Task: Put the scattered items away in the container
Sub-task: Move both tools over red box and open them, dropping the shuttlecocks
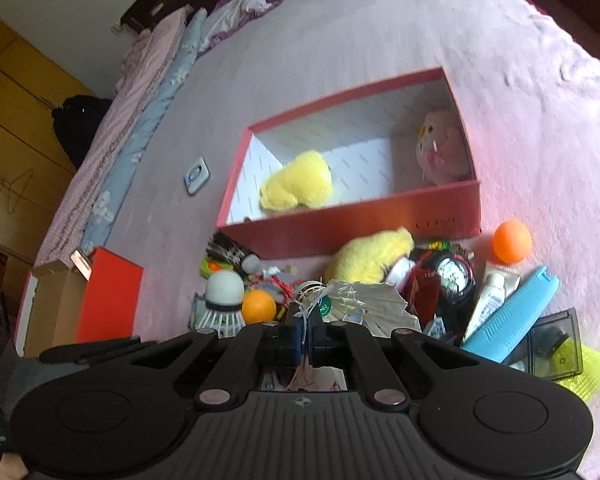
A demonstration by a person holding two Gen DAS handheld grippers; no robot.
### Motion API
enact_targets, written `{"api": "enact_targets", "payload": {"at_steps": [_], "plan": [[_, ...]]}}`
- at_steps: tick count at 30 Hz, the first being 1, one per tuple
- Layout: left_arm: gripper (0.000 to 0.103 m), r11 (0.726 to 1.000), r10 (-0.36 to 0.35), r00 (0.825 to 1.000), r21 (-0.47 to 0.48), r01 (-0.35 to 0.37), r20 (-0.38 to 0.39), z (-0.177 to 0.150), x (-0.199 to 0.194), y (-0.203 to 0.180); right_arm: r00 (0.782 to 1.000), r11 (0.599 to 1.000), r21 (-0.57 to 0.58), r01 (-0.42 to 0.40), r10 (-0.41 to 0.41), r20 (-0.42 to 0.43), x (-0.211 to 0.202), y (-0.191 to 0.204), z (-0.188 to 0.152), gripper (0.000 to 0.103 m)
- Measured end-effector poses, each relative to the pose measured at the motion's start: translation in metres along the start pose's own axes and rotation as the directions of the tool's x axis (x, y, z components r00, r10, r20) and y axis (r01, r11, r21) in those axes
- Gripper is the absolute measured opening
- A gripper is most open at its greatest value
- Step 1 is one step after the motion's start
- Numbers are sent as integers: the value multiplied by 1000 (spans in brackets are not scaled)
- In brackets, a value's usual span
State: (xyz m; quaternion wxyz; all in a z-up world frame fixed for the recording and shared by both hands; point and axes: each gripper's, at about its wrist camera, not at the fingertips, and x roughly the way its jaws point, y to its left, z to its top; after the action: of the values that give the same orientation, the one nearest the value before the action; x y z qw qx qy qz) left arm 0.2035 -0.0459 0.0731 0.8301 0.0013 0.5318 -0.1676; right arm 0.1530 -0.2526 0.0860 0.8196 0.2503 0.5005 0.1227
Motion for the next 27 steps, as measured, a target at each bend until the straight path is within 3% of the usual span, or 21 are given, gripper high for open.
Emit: {"api": "enact_targets", "payload": {"at_steps": [7, 19, 27], "plan": [[31, 1000, -4, 999, 22, 3, 54, 48, -1, -3, 999, 1000, 11, -2, 2, 54, -11, 4, 31, 4], [31, 999, -4, 999, 32, 2, 54, 121, 39, 5, 996, 1000, 23, 20, -22, 88, 13, -2, 100, 4], [39, 999, 30, 999, 22, -31, 36, 148, 61, 13, 996, 998, 38, 42, -45, 82, 40, -9, 129, 17]]}}
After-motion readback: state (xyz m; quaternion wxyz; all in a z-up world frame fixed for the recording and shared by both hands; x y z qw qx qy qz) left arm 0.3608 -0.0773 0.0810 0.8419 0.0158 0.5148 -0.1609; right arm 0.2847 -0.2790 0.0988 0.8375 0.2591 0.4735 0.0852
